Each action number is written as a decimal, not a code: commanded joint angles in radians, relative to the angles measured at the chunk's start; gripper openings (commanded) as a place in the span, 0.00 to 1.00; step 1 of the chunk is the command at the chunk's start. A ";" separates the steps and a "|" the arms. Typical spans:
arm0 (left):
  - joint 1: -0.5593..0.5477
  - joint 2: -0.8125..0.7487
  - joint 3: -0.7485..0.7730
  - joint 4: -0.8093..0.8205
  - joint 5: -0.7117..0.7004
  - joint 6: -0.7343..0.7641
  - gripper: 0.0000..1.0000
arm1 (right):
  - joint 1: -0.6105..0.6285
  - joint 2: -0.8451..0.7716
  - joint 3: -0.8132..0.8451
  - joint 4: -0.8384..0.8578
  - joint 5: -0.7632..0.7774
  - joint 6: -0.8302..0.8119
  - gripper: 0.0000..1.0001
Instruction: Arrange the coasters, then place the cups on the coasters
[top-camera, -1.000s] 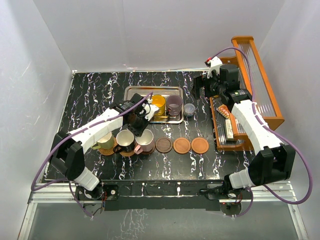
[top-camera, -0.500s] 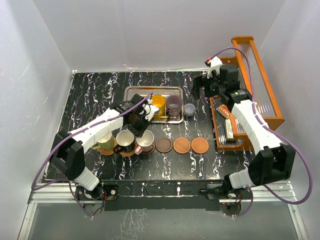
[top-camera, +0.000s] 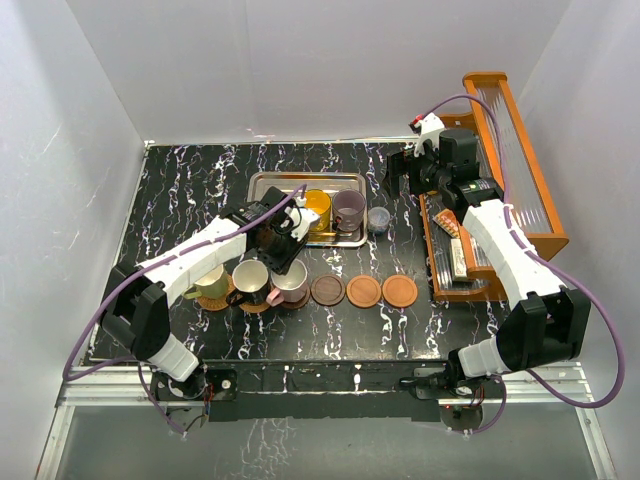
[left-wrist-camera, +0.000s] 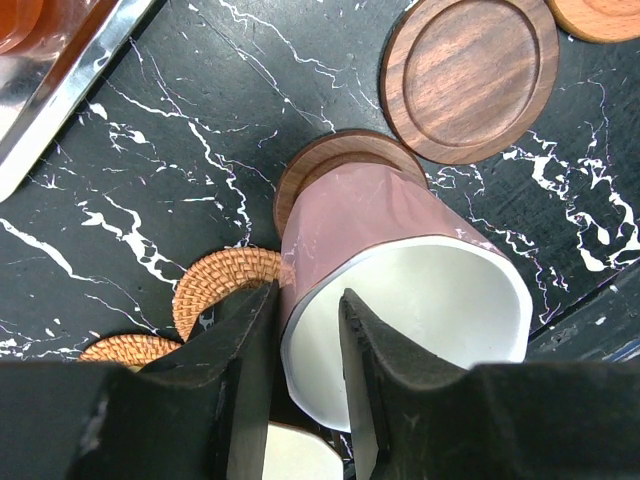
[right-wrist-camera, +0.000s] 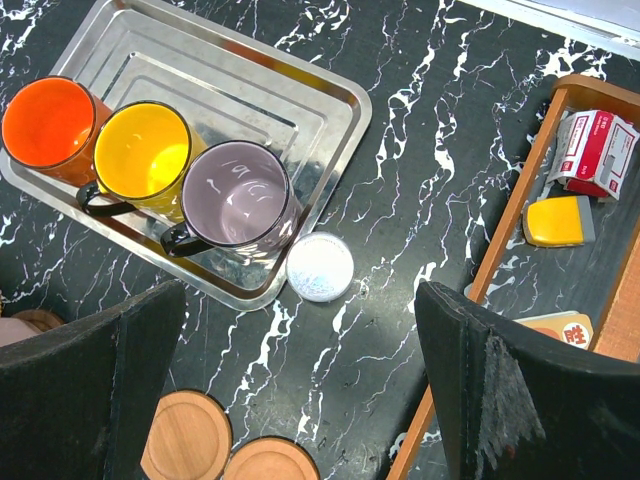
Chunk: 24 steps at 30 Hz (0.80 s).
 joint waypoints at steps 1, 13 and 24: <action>-0.004 -0.025 0.016 -0.013 0.030 0.006 0.30 | -0.003 0.006 0.047 0.032 -0.003 -0.007 0.98; -0.004 -0.030 0.030 -0.023 0.034 0.011 0.42 | -0.003 0.013 0.047 0.032 -0.001 -0.009 0.98; -0.005 -0.058 0.113 -0.051 0.063 0.109 0.94 | -0.003 0.006 0.041 0.034 0.000 -0.013 0.98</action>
